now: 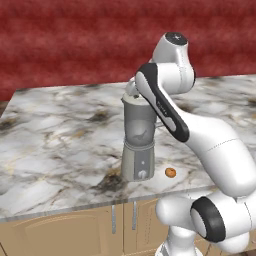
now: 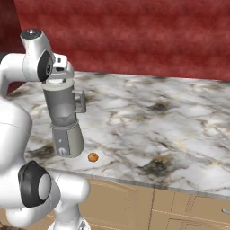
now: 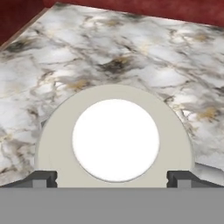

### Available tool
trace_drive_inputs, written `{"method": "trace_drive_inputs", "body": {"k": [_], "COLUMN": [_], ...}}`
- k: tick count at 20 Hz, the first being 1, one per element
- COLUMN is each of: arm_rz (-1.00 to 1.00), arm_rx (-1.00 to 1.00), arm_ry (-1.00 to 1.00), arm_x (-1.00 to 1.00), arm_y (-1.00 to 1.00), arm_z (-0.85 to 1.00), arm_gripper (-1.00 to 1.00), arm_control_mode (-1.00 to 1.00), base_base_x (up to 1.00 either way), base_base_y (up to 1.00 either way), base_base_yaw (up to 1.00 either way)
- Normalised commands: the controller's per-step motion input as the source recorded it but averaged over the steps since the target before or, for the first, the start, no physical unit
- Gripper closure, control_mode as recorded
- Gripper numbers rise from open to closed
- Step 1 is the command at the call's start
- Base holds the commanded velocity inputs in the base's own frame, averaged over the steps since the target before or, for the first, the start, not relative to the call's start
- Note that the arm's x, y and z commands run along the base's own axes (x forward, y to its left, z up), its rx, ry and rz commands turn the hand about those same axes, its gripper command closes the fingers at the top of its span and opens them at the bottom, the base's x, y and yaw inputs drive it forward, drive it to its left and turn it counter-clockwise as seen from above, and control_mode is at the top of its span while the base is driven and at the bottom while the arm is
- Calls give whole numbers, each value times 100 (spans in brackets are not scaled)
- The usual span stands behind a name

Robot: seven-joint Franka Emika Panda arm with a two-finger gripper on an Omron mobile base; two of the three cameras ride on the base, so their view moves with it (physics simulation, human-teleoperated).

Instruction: Open the blender lid, put the tangerine in the blender, close the lid, and start the blender.

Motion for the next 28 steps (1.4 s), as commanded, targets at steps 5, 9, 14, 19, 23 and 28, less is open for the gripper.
{"method": "trace_drive_inputs", "body": {"k": [5,9,14,19,23,28], "arm_rz": [1,0,0,0,0,0], "arm_rx": [0,0,0,0,0,0], "arm_ry": [1,1,1,0,0,2], "arm_x": [3,7,6,16,6,9], "arm_y": [3,3,0,0,0,2], "arm_z": [-17,-20,-21,-5,-2,-16], "arm_gripper": [-100,-100,-100,-100,-100,-100], "arm_control_mode": [-100,-100,-100,-100,-100,-100], "base_base_x": [0,0,0,0,0,0], "base_base_y": [0,0,0,0,0,0], "base_base_yaw": [0,0,0,0,0,0]}}
